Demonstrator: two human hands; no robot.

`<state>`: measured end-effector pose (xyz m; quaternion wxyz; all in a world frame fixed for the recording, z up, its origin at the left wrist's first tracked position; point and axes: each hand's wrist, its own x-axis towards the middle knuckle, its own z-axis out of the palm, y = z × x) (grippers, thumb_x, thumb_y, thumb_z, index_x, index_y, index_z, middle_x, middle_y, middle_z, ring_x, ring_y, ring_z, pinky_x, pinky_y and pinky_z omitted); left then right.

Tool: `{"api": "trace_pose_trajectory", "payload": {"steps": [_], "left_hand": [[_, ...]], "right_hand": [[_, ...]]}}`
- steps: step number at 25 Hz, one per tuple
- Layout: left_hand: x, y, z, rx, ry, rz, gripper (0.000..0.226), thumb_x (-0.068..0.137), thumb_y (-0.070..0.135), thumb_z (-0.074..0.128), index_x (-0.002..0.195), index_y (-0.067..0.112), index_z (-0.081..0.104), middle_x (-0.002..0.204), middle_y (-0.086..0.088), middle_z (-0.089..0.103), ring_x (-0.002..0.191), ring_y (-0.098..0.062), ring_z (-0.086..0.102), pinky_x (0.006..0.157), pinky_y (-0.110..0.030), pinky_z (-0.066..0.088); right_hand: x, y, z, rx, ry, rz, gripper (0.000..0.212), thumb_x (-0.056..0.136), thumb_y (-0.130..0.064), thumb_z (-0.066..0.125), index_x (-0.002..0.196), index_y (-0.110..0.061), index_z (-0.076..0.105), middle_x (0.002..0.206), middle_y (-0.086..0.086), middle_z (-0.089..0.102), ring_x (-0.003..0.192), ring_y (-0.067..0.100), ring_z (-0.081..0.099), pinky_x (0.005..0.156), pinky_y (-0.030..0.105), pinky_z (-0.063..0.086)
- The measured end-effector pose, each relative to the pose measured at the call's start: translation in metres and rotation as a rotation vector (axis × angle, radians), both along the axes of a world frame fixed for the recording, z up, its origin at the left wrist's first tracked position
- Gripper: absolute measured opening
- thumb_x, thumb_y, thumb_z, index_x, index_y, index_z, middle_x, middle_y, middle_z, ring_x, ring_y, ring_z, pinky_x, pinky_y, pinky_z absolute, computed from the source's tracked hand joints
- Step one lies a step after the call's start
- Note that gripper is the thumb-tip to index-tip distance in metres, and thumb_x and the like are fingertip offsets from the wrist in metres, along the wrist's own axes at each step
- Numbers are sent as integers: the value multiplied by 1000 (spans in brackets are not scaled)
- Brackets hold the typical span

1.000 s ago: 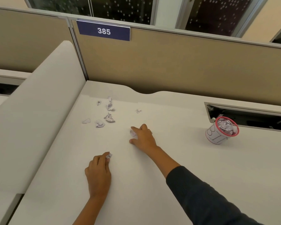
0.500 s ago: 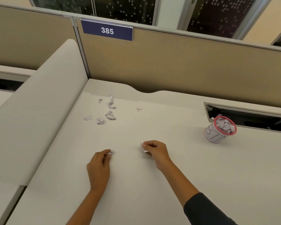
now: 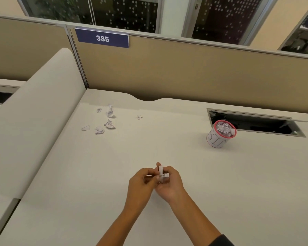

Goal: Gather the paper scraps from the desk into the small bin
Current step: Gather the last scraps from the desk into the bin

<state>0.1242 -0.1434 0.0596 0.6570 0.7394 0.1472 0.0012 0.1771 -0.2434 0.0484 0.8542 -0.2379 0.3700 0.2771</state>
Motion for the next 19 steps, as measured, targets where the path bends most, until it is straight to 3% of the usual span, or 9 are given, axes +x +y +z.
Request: {"api": "trace_pose_trajectory", "payload": {"steps": [2, 4, 8, 11, 14, 16, 19], "left_hand": [[-5, -9, 5, 145, -80, -33, 27, 84, 5, 64, 85, 31, 68, 92, 11, 68, 85, -1, 65, 74, -12, 49], [-8, -14, 8, 243, -153, -74, 35, 86, 3, 59, 91, 38, 64, 97, 16, 64, 88, 1, 62, 74, -11, 48], [-6, -19, -2, 275, -213, -15, 47, 84, -6, 48, 106, 33, 62, 107, 19, 63, 92, 0, 62, 71, -9, 46], [1, -17, -21, 391, -192, 30, 46, 85, -7, 48, 116, 24, 60, 117, 9, 61, 104, -5, 59, 83, -11, 45], [7, -11, -47, 698, -104, -31, 39, 87, -2, 50, 124, 11, 58, 130, -7, 57, 121, -24, 51, 102, -34, 39], [8, -9, -61, 878, -72, -61, 37, 88, 6, 48, 124, 8, 59, 134, -12, 54, 125, -31, 49, 99, -45, 39], [10, -13, -69, 1025, -10, -45, 51, 87, 28, 27, 125, 14, 58, 139, -9, 51, 130, -30, 45, 95, -48, 40]], "right_hand": [[-3, -7, 4, 36, 10, -31, 19, 79, -3, 47, 88, 1, 62, 74, 13, 59, 63, 20, 55, 50, 24, 50], [-6, -15, 8, 41, 4, -42, 15, 83, -7, 49, 87, 0, 62, 80, 15, 59, 68, 22, 57, 60, 29, 50], [-11, -36, 16, 42, 3, -62, 11, 86, -5, 59, 84, 4, 64, 81, 19, 63, 73, 28, 64, 67, 36, 60], [-8, -62, 20, 65, 29, -62, 11, 87, -4, 60, 82, 4, 64, 71, 15, 65, 65, 22, 65, 55, 26, 59], [8, -99, 25, 35, 24, -61, 14, 90, -10, 59, 83, 1, 64, 67, 8, 60, 42, 12, 58, 40, 16, 49], [30, -126, 32, -68, -28, -59, 17, 91, -17, 57, 80, -4, 61, 55, 4, 55, 34, 6, 49, 34, 12, 42], [76, -170, 49, -266, -153, -92, 26, 90, -31, 58, 71, -13, 55, 49, -3, 48, 32, 1, 40, 31, 8, 32]]}}
